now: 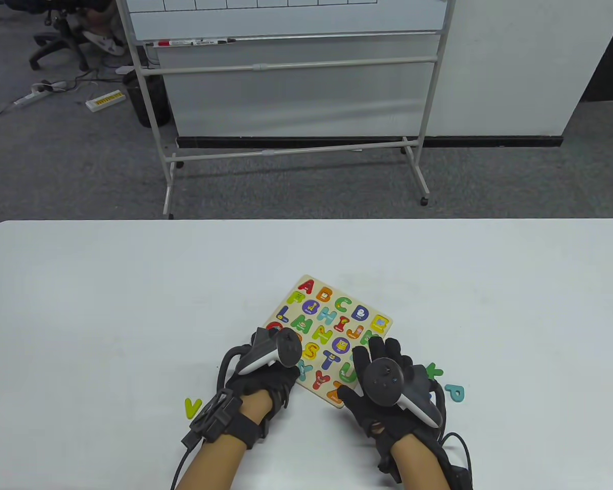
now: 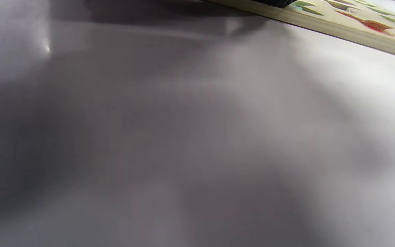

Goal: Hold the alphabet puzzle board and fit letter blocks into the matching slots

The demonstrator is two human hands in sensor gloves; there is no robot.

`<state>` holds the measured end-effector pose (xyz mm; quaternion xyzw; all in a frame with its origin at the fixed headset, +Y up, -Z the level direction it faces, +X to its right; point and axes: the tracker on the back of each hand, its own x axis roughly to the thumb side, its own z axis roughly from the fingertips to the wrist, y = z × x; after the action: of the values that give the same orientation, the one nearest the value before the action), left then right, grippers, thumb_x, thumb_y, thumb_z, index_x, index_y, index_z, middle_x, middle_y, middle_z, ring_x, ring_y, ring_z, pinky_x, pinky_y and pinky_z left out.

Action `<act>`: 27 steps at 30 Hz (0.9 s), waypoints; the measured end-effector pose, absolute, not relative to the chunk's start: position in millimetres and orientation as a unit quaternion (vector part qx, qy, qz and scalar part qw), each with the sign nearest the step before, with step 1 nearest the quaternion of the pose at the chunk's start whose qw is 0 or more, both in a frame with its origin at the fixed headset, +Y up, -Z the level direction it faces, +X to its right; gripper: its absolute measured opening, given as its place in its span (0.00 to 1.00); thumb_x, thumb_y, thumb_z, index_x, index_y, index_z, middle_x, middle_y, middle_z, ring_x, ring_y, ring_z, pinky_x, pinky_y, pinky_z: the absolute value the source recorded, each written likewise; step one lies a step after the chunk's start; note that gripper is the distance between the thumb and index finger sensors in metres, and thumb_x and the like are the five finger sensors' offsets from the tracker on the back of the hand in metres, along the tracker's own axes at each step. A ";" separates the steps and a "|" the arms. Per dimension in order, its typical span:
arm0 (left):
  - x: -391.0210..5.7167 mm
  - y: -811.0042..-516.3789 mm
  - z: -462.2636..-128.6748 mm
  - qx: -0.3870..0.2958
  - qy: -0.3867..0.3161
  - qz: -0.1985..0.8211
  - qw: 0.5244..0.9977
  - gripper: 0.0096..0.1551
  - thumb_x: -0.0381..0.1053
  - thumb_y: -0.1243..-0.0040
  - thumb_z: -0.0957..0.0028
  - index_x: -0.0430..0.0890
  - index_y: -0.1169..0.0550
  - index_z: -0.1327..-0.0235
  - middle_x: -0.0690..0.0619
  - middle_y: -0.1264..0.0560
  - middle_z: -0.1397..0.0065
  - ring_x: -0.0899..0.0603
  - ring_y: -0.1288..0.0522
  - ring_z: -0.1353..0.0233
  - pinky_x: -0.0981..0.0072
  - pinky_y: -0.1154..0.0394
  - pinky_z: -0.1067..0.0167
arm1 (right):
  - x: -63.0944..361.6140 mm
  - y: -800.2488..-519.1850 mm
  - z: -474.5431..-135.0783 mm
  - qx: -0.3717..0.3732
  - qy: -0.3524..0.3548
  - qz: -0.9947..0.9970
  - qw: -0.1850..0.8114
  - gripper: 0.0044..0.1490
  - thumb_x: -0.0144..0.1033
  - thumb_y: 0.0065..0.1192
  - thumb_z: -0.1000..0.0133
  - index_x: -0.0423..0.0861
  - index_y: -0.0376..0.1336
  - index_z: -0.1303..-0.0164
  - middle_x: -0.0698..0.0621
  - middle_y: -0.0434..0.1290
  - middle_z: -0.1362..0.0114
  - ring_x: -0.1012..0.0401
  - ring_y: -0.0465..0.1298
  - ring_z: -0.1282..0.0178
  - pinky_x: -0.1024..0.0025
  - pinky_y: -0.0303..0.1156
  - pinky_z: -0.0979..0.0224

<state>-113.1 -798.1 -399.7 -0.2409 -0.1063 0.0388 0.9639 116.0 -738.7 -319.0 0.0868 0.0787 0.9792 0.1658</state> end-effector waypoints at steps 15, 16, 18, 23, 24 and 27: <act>-112.3 -797.3 -314.4 -0.229 0.008 0.027 0.973 0.44 0.58 0.63 0.44 0.38 0.58 0.23 0.29 0.62 0.20 0.19 0.60 0.23 0.27 0.52 0.33 | 125.0 -732.2 -318.8 0.068 0.038 0.987 0.143 0.56 0.64 0.52 0.45 0.48 0.41 0.13 0.41 0.32 0.12 0.42 0.29 0.14 0.42 0.32 0.21; -110.7 -796.5 -309.7 -0.231 0.011 0.016 0.973 0.44 0.58 0.64 0.44 0.36 0.57 0.23 0.28 0.61 0.21 0.18 0.58 0.23 0.27 0.50 0.33 | 126.4 -732.9 -319.7 0.067 0.039 0.987 0.141 0.56 0.64 0.52 0.45 0.48 0.41 0.13 0.41 0.32 0.12 0.42 0.29 0.14 0.41 0.32 0.21; -107.6 -795.6 -301.1 -0.237 0.022 0.014 0.971 0.45 0.58 0.64 0.44 0.35 0.57 0.24 0.26 0.61 0.21 0.17 0.57 0.24 0.26 0.48 0.33 | 129.3 -734.5 -321.2 0.061 0.040 0.987 0.146 0.56 0.64 0.52 0.45 0.47 0.41 0.13 0.41 0.32 0.12 0.42 0.29 0.14 0.41 0.32 0.21; -97.4 -793.6 -284.9 -0.230 0.022 -0.030 0.973 0.46 0.57 0.64 0.44 0.28 0.54 0.26 0.20 0.56 0.24 0.13 0.50 0.27 0.24 0.42 0.35 | 130.4 -736.2 -321.8 0.059 0.050 0.986 0.150 0.55 0.64 0.52 0.44 0.48 0.41 0.13 0.40 0.32 0.12 0.42 0.29 0.14 0.41 0.32 0.21; -96.4 -793.5 -283.1 -0.229 0.022 -0.033 0.973 0.46 0.57 0.63 0.45 0.27 0.53 0.27 0.19 0.55 0.24 0.12 0.49 0.27 0.24 0.41 0.36 | 130.2 -736.3 -321.7 0.060 0.050 0.986 0.150 0.55 0.64 0.52 0.45 0.47 0.42 0.13 0.41 0.32 0.12 0.42 0.30 0.14 0.41 0.32 0.21; -93.4 -792.8 -277.3 -0.223 0.019 -0.044 0.974 0.46 0.56 0.63 0.45 0.25 0.51 0.28 0.17 0.52 0.25 0.11 0.46 0.29 0.23 0.38 0.38 | 129.0 -736.8 -321.5 0.063 0.055 0.985 0.148 0.55 0.64 0.52 0.44 0.48 0.42 0.13 0.41 0.33 0.12 0.42 0.30 0.14 0.41 0.32 0.21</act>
<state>-93.4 -792.8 -277.3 -0.2235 0.0193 -0.0435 0.9736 129.0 -736.8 -321.5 0.0633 0.0547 0.9855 0.1477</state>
